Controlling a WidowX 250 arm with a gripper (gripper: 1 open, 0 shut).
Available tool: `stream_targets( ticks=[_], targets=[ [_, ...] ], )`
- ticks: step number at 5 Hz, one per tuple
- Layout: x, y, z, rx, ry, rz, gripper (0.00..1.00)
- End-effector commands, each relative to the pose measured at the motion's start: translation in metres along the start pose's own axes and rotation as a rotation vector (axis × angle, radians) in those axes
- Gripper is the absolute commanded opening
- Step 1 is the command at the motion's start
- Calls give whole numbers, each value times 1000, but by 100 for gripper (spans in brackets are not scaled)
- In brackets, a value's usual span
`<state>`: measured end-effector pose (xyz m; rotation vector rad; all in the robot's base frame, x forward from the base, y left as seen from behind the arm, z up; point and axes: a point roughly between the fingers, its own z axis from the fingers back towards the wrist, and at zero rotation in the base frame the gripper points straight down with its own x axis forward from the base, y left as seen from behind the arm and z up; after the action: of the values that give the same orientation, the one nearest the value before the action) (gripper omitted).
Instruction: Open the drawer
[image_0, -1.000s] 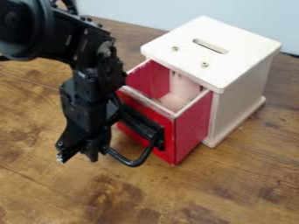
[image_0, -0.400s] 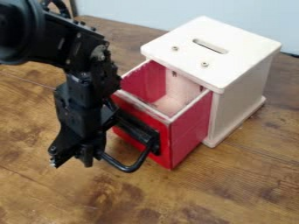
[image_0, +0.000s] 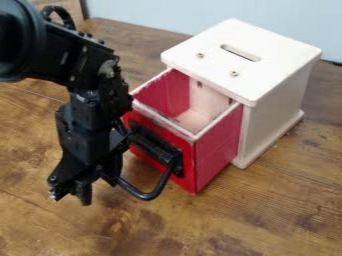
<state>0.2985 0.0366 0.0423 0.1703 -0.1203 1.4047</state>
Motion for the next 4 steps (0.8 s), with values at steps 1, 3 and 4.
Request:
stream_targets(
  ticks=[1, 3, 4],
  targets=[
    [33, 35, -4, 120, 20, 117, 100],
    [36, 19, -1, 120, 35, 133, 100],
    [38, 10, 2, 118, 45, 139, 100]
  ],
)
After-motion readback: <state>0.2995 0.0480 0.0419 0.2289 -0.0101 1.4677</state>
